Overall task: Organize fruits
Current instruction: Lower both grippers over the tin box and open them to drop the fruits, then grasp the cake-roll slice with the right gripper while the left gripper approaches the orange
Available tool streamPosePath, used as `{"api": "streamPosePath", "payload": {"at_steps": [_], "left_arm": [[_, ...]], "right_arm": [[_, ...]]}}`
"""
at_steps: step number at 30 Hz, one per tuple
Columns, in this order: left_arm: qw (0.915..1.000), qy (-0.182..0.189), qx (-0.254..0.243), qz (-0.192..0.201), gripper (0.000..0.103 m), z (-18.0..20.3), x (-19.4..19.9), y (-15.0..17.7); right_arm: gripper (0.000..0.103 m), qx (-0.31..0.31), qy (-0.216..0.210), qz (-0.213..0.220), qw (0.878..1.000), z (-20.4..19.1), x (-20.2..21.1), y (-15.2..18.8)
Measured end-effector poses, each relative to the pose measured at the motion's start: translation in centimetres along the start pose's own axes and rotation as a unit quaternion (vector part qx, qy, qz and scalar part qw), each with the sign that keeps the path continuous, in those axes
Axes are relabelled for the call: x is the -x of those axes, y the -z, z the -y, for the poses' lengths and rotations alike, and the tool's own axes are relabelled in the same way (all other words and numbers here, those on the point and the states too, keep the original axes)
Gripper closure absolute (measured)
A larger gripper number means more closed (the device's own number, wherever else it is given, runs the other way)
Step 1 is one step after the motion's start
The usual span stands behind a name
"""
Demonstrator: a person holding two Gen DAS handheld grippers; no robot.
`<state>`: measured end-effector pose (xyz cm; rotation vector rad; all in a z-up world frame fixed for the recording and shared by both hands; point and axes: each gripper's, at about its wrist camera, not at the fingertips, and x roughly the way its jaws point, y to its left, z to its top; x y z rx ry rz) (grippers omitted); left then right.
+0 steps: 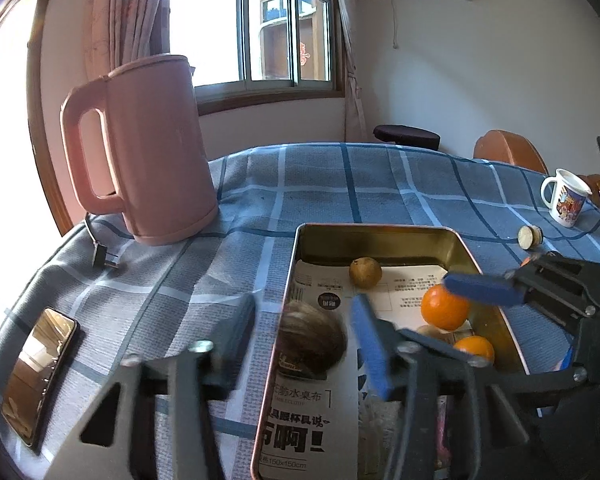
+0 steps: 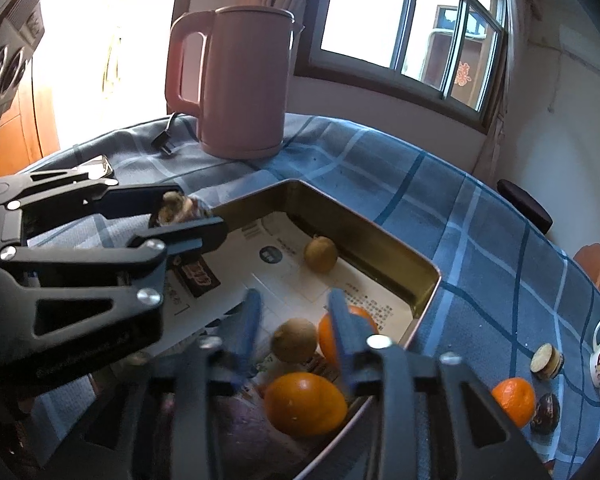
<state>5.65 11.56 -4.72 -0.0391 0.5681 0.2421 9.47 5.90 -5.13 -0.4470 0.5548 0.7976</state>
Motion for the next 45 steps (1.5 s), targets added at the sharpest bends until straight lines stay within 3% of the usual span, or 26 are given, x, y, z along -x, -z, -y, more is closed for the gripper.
{"api": "streamPosePath", "payload": {"at_steps": [9, 15, 23, 29, 34, 36, 39, 40, 42, 45], "left_arm": [[0.9991, 0.016, 0.023, 0.032, 0.036, -0.4, 1.9, -0.1], [0.9973, 0.036, 0.019, 0.061, 0.031, 1.9, 3.8, -0.8], [0.9932, 0.094, -0.041, 0.054, 0.031, 9.0, 4.3, -0.8], [0.9874, 0.134, -0.08, 0.024, 0.031, 14.1, 2.9, -0.9], [0.986, 0.137, -0.095, -0.001, 0.031, 16.2, 1.0, -0.8], [0.9851, 0.14, -0.1, -0.008, 0.031, 16.7, 0.5, -0.8], [0.9835, 0.141, -0.111, -0.017, 0.031, 17.5, -0.1, -0.8], [0.9831, 0.142, -0.114, -0.018, 0.031, 17.6, -0.2, -0.8], [0.9822, 0.144, -0.118, -0.023, 0.031, 18.1, -0.5, -1.0], [0.9812, 0.15, -0.117, -0.03, 0.031, 18.5, -1.0, -1.3]], "right_arm": [[0.038, -0.014, 0.031, 0.049, 0.998, 0.7, 2.4, 0.4], [0.026, -0.067, 0.072, 0.082, 0.992, 5.3, 7.0, 1.9], [0.024, -0.136, 0.176, 0.037, 0.974, 14.2, 11.5, 7.5], [0.024, -0.177, 0.186, -0.007, 0.966, 17.8, 11.3, 10.0], [0.031, -0.178, 0.16, -0.044, 0.97, 18.1, 10.2, 11.2], [0.043, -0.178, 0.15, -0.06, 0.971, 18.1, 9.3, 11.3], [0.046, -0.181, 0.138, -0.079, 0.97, 18.3, 8.3, 11.5], [0.049, -0.182, 0.135, -0.089, 0.97, 18.4, 8.0, 11.5], [0.067, -0.184, 0.124, -0.107, 0.969, 18.6, 7.2, 11.8], [0.067, -0.178, 0.119, -0.111, 0.971, 18.3, 7.1, 11.8]]}}
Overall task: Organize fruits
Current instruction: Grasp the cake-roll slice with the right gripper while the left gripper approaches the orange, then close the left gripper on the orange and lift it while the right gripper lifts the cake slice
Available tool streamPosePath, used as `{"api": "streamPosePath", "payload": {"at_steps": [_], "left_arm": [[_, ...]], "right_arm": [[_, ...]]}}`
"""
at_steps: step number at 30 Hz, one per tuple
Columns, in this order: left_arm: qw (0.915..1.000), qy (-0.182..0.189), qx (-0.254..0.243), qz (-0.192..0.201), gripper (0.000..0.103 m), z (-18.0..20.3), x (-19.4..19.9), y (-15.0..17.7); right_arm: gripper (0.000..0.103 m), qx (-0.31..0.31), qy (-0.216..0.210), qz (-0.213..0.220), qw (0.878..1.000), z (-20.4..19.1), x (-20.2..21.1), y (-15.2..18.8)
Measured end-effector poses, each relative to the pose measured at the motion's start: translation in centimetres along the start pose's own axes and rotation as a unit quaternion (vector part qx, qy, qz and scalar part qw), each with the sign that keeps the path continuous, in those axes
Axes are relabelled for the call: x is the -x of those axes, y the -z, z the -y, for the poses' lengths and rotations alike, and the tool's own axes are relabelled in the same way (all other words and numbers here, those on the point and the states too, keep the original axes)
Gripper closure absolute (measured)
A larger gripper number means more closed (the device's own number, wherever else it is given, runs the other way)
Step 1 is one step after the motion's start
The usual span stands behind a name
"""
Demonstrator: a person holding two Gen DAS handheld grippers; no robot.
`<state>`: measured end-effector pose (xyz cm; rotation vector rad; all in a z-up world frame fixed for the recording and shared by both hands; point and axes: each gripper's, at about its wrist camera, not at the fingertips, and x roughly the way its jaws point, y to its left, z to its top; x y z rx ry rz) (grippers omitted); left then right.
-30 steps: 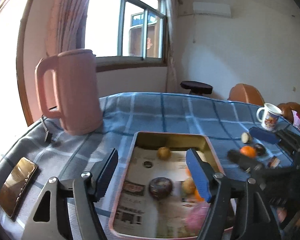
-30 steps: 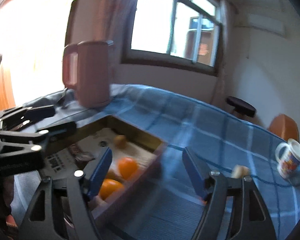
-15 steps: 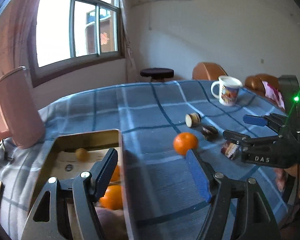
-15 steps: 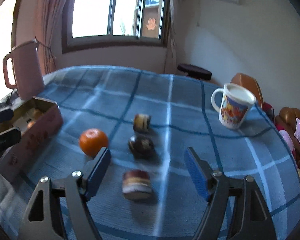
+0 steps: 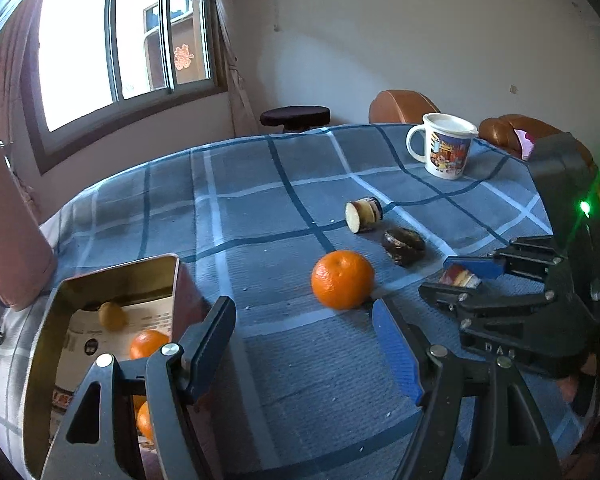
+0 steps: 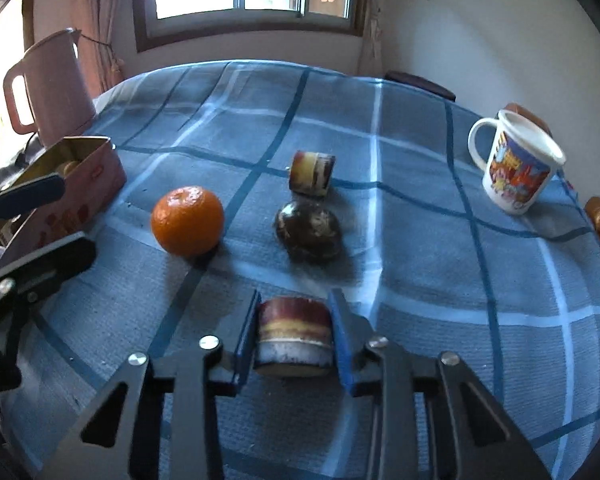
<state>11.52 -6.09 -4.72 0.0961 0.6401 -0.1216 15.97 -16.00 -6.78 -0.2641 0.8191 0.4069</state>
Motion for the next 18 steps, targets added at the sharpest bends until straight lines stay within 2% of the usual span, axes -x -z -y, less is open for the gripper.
{"api": "streamPosePath", "payload": {"at_steps": [4, 9, 13, 18], "left_arm": [[1.0, 0.007, 0.0, -0.005, 0.031, 0.5, -0.6, -0.6], [0.9997, 0.01, 0.001, -0.021, 0.031, 1.1, -2.4, -1.4], [0.9992, 0.01, 0.006, -0.039, 0.031, 1.3, -4.2, -1.9], [0.9981, 0.019, 0.006, -0.058, 0.031, 1.5, -5.9, -2.3]], "right_arm": [[0.067, -0.011, 0.01, 0.028, 1.0, 0.3, 1.0, -0.1], [0.067, -0.055, 0.034, 0.068, 0.996, 1.8, 2.5, -1.2], [0.067, -0.08, 0.056, 0.077, 0.992, 2.5, 2.5, -2.0], [0.066, -0.096, 0.055, 0.078, 0.991, 3.0, 1.8, -1.7]]}}
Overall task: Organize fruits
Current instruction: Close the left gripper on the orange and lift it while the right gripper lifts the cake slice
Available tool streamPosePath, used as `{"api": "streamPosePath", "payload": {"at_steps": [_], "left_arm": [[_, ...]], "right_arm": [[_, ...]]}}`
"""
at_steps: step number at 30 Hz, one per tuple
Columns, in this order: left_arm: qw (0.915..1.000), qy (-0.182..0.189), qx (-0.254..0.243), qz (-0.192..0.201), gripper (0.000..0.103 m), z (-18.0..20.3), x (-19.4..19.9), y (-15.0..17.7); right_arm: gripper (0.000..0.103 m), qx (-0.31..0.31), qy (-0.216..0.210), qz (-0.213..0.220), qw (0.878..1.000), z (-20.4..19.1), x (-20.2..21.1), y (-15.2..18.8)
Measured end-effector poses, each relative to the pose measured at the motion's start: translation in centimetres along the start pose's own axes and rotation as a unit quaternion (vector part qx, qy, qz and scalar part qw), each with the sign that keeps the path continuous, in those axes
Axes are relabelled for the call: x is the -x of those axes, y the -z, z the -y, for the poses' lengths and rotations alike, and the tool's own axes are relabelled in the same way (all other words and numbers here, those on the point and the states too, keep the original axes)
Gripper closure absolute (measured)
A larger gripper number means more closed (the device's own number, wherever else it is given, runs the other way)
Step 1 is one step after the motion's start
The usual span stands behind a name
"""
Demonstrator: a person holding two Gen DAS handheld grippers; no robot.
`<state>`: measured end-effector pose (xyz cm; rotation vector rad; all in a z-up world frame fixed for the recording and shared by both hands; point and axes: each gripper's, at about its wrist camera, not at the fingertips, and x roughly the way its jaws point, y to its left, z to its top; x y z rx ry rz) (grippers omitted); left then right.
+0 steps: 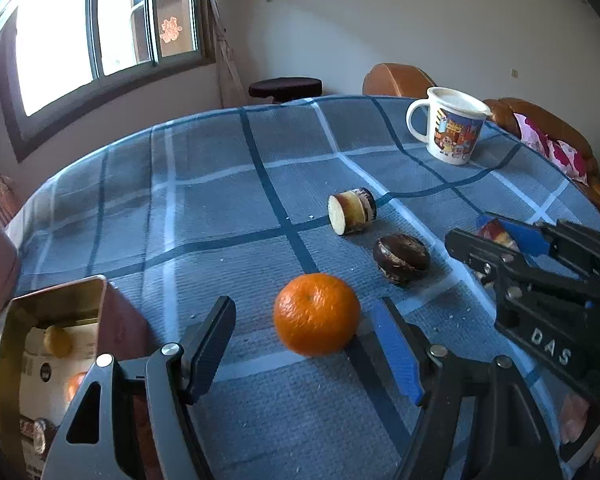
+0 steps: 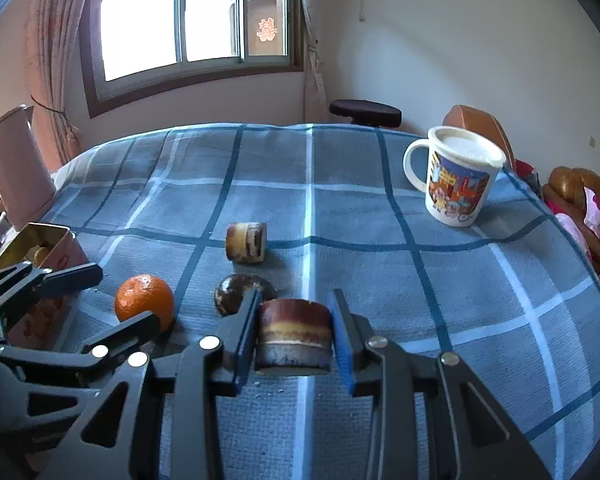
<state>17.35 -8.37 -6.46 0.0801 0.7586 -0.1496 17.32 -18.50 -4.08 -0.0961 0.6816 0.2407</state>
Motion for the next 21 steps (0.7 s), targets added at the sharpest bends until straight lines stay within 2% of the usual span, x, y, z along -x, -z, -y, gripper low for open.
{"api": "streamPosePath", "payload": {"at_steps": [2, 4, 5, 11, 21], "left_arm": [[1.0, 0.005, 0.001, -0.005, 0.031, 0.0, -0.4, -0.1], [0.9998, 0.011, 0.004, -0.014, 0.043, -0.1, -1.0, 0.0], [0.9994, 0.026, 0.009, -0.022, 0.052, -0.2, -1.2, 0.0], [0.999, 0.034, 0.019, -0.02, 0.053, -0.4, -1.1, 0.2], [0.9993, 0.027, 0.023, 0.014, 0.053, -0.7, 0.4, 0.4]], "right_arm": [[0.066, -0.002, -0.003, -0.003, 1.0, 0.0, -0.3, 0.2], [0.066, -0.004, -0.008, 0.002, 1.0, 0.0, -0.1, 0.1], [0.066, -0.002, -0.009, 0.002, 1.0, -0.1, -0.1, 0.2], [0.066, 0.009, -0.016, 0.003, 1.0, -0.5, -0.1, 0.3], [0.066, 0.007, -0.028, 0.025, 0.999, -0.4, 0.8, 0.4]]}}
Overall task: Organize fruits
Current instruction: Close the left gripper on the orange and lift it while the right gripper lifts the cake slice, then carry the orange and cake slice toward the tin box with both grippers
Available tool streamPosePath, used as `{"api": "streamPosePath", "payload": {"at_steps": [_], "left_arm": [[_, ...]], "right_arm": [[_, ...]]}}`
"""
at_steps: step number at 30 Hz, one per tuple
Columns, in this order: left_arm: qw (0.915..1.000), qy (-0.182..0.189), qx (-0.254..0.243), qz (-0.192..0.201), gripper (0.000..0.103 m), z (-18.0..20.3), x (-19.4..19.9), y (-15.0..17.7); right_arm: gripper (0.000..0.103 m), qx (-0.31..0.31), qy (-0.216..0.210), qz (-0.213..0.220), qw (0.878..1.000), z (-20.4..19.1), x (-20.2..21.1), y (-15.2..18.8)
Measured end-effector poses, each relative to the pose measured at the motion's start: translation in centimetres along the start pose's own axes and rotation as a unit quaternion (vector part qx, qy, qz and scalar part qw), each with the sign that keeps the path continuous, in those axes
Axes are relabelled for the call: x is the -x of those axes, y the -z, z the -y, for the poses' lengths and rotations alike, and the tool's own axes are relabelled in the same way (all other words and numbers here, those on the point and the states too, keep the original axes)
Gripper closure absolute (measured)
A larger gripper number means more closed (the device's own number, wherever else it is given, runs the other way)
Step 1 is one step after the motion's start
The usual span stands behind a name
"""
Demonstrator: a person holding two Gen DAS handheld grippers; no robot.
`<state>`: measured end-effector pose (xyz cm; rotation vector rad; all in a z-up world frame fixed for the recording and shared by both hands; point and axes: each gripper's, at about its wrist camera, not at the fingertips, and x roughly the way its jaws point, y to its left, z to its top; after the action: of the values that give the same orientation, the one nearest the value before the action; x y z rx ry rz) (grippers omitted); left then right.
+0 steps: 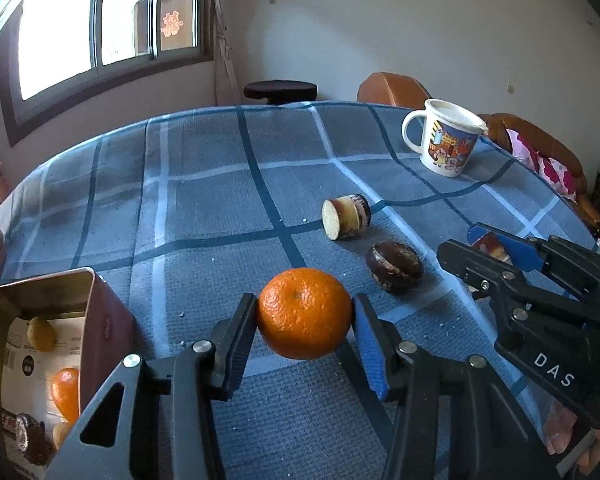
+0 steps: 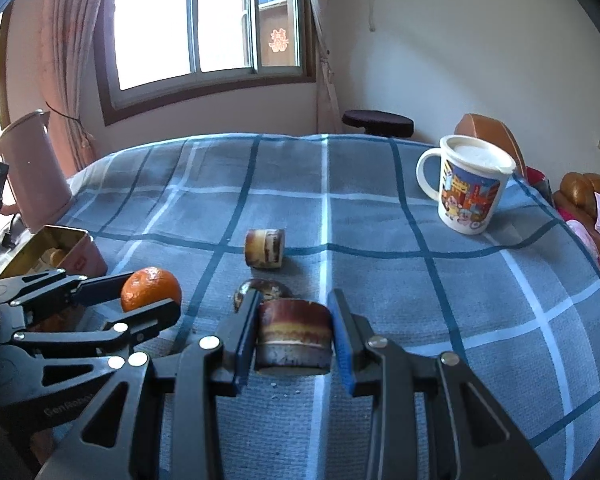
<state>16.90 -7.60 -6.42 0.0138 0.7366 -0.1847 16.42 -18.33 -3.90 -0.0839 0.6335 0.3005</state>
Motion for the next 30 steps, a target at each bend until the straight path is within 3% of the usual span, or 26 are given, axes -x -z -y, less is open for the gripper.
{"api": "streamPosePath", "payload": {"at_steps": [19, 30], "left_arm": [[0.997, -0.033, -0.002, 0.069, 0.053, 0.1, 2.5, 0.1], [0.995, -0.042, -0.004, 0.09, 0.053, 0.3, 3.2, 0.3]], "right_arm": [[0.066, 0.022, -0.008, 0.044, 0.999, -0.8, 1.6, 0.1], [0.066, 0.026, -0.012, 0.07, 0.997, -1.0, 2.6, 0.2]]}}
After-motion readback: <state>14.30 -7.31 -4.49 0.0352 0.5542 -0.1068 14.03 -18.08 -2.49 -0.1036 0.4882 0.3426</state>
